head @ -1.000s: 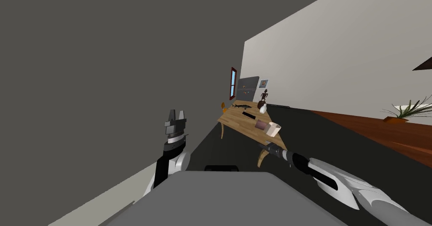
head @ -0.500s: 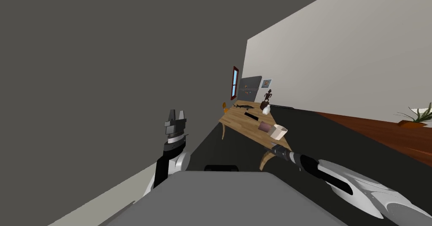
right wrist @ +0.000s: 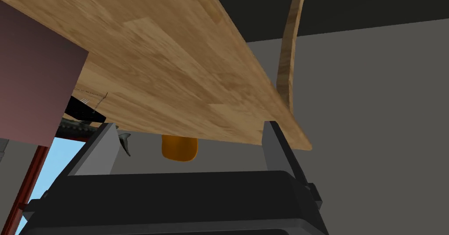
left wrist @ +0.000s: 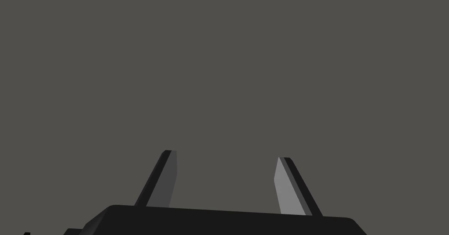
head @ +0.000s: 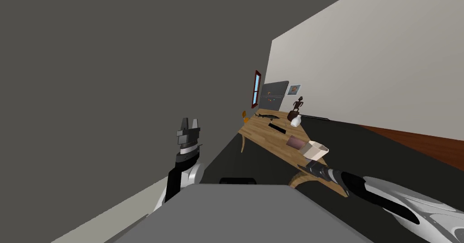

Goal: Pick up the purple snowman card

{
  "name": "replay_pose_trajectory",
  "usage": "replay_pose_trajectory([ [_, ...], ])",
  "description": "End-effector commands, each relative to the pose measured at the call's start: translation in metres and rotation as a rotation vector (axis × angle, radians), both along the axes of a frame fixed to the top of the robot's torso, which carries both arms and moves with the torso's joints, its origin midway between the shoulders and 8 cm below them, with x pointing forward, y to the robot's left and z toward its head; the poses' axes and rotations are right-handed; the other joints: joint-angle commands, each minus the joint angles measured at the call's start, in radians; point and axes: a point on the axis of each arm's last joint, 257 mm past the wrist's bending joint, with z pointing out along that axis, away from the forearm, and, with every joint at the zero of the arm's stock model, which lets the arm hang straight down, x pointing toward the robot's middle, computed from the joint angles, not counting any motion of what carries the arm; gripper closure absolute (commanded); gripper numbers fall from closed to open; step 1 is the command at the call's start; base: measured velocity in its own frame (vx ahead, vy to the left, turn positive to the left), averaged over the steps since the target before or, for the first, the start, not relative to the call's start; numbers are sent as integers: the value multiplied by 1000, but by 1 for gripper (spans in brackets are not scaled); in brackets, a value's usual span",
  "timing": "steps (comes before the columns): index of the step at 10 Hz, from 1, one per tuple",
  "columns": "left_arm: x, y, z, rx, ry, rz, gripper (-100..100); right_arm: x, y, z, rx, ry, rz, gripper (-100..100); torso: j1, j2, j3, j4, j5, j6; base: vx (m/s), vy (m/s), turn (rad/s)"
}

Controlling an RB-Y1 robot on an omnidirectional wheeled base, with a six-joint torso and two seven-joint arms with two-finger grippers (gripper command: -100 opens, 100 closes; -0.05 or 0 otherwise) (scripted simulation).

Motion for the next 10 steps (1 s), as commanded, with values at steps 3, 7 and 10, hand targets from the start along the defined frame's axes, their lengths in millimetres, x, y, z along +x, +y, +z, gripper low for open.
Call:
replay_pose_trajectory([
  [3,0,0,0,0,0,0,0,-33,-40,3,-94,74,-2,-100,0,-2,-1,-1,0,0,128,22,107],
  [7,0,0,0,0,0,0,0,-72,-82,9,-193,169,0,-100,-2,1,0,0,0,0,100,-11,112],
  [10,0,0,0,0,0,0,0,-117,-124,19,-281,268,-14,-100,-3,3,2,1,-1,0,95,-16,126],
])
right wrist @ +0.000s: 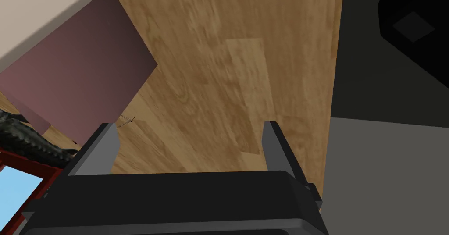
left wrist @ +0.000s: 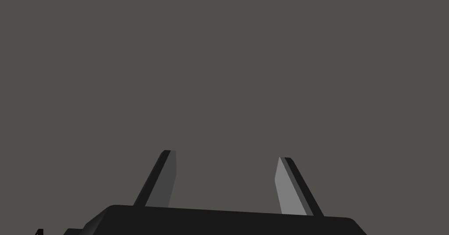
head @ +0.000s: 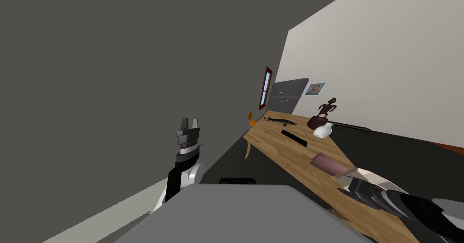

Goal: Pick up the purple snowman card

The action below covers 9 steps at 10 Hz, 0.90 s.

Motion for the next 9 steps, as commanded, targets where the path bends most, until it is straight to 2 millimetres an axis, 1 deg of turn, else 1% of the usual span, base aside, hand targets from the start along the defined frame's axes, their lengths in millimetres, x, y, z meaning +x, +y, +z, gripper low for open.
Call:
replay_pose_trajectory([
  [1,0,0,0,0,0,0,0,-12,-12,1,-25,25,-6,-100,0,0,0,0,0,0,137,-59,64],
  [2,0,0,0,0,0,0,0,-12,-13,1,-26,25,-7,-100,-2,0,0,0,-1,1,56,-38,-37],
  [3,0,0,0,0,0,0,0,-32,-28,6,-60,69,-13,-100,-1,4,2,1,-1,1,73,-31,117],
  [4,0,0,0,0,0,0,0,-50,-41,10,-88,109,-19,-100,-1,4,2,1,-1,1,150,-66,183],
  [5,0,0,0,0,0,0,0,-66,-51,14,-111,144,-24,-100,-2,0,0,0,-1,0,178,-91,193],
  [7,0,0,0,0,0,0,0,-94,-64,17,-139,202,-34,-100,-5,-2,-1,-1,-2,1,154,-118,130],
  [9,0,0,0,0,0,0,0,-92,-63,16,-136,198,-32,-100,-3,2,1,0,-2,1,55,-52,19],
])
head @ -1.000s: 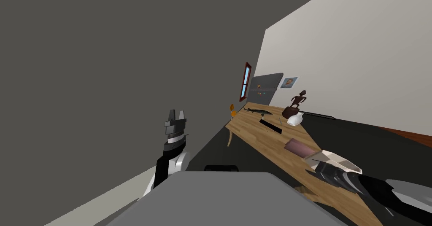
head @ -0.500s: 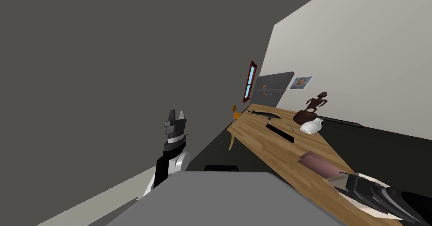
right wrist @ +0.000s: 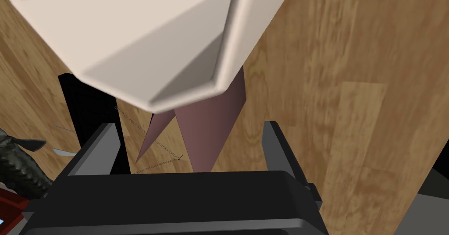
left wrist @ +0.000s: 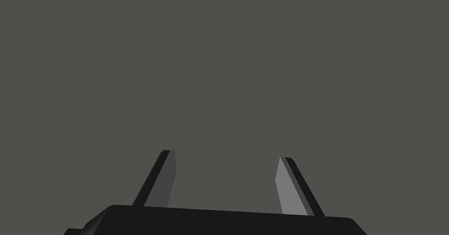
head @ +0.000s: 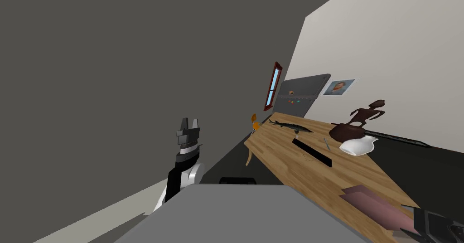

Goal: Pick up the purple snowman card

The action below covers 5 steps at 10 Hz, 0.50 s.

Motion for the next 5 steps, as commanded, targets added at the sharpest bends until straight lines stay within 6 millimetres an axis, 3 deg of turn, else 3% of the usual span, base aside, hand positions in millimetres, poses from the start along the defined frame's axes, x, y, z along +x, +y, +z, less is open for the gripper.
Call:
replay_pose_trajectory([
  [1,0,0,0,0,0,0,0,0,0,0,0,0,0,0,0,0,0,0,0,0,8,-7,3],
  [2,0,0,0,0,0,0,0,-20,-1,-5,8,0,-61,-100,2,2,1,1,1,0,-93,-15,334],
  [3,0,0,0,0,0,0,0,-20,-1,-5,8,0,-61,-100,2,7,4,2,1,-1,-121,-32,290],
  [5,0,0,0,0,0,0,0,-62,-3,-15,18,0,-185,-100,0,13,7,3,0,-1,-178,-60,421],
])
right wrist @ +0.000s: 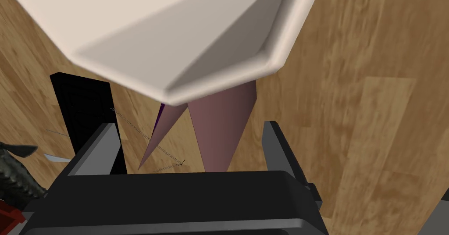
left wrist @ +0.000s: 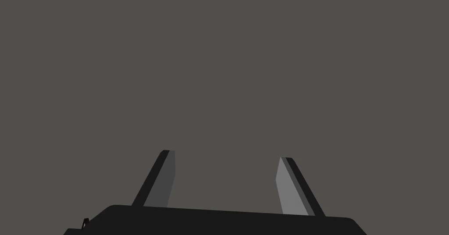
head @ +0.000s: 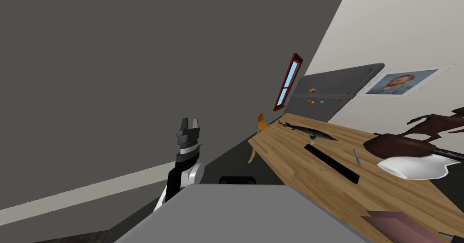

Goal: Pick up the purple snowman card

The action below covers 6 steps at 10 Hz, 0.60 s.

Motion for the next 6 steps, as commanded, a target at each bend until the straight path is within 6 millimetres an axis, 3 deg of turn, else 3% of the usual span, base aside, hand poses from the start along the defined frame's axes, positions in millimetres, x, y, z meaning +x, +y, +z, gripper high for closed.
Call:
replay_pose_trajectory([
  [1,0,0,0,0,0,0,0,-4,1,1,4,-18,-31,-100,0,0,0,0,0,0,-165,-34,363],
  [2,0,0,0,0,0,0,0,-18,1,0,5,3,-38,-100,1,-1,0,0,1,0,-73,0,107],
  [5,0,0,0,0,0,0,0,-18,1,0,5,3,-38,-100,4,-12,-7,-2,1,1,10,11,-15],
  [6,0,0,0,0,0,0,0,-40,1,-3,8,4,-100,-100,4,-13,-7,-3,1,1,-85,4,376],
])
